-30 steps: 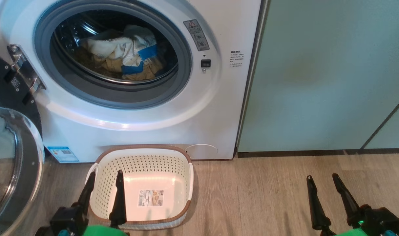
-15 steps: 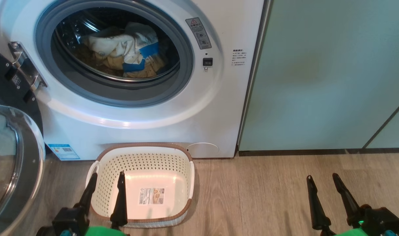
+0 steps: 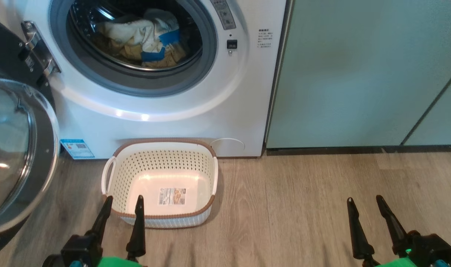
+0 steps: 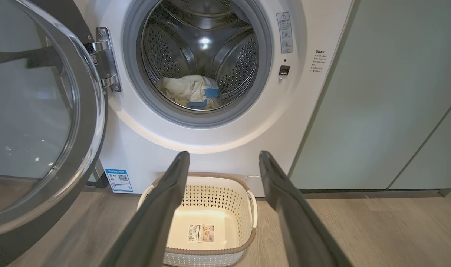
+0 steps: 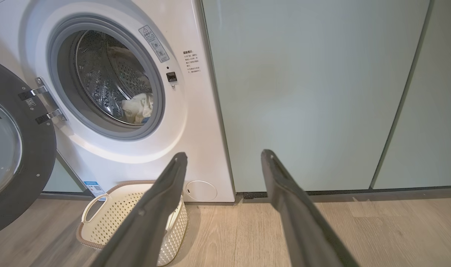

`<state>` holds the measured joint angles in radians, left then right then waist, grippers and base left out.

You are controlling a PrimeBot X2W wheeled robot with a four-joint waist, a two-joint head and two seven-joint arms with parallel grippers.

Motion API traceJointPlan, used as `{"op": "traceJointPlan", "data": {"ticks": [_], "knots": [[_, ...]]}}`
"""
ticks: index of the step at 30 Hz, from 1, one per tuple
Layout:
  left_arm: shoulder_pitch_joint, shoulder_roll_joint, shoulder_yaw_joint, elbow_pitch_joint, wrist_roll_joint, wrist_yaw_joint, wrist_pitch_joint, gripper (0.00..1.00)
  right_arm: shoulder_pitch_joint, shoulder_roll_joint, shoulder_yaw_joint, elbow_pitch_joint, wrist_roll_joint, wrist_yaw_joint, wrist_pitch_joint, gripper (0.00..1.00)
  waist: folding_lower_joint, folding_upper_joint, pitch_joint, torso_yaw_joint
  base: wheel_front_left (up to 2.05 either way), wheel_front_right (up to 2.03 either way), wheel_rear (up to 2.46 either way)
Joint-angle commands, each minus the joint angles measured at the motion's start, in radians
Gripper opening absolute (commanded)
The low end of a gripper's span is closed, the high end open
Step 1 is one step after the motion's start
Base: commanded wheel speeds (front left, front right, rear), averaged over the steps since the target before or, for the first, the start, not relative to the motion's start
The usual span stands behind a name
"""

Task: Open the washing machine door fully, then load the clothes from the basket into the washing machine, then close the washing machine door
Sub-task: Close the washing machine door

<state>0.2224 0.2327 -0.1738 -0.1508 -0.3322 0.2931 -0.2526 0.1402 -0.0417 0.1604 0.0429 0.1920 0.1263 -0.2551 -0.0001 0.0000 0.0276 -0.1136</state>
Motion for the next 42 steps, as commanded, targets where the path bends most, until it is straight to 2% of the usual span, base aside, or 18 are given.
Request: {"op": "traceJointPlan", "data": {"ticks": [1,28,34,42], "knots": [[-0.049,0.004,0.035,-0.032,0.015,-0.004,-0.009,1.0,-0.031,-0.008,0.015,-0.03,-0.012,0.004,-0.007,1.0,0.0001,0.0,0.001,0.0,-0.97,0.97,0.0],[-0.058,-0.015,0.05,-0.022,0.024,-0.037,-0.009,1.0,-0.033,-0.008,0.006,-0.028,-0.02,0.004,-0.007,1.0,0.0001,0.0,0.001,0.022,-0.13,0.13,0.0],[-0.067,-0.013,0.044,-0.012,0.029,-0.048,-0.009,1.0,-0.023,-0.008,-0.003,-0.028,-0.021,0.004,-0.007,1.0,0.0001,0.0,-0.003,0.084,0.0,0.0,0.0],[-0.066,-0.024,0.041,-0.005,0.033,-0.051,-0.009,1.0,-0.023,-0.008,-0.007,-0.029,-0.03,0.004,-0.007,1.0,0.0001,0.0,-0.008,0.231,0.0,0.0,0.0]]}}
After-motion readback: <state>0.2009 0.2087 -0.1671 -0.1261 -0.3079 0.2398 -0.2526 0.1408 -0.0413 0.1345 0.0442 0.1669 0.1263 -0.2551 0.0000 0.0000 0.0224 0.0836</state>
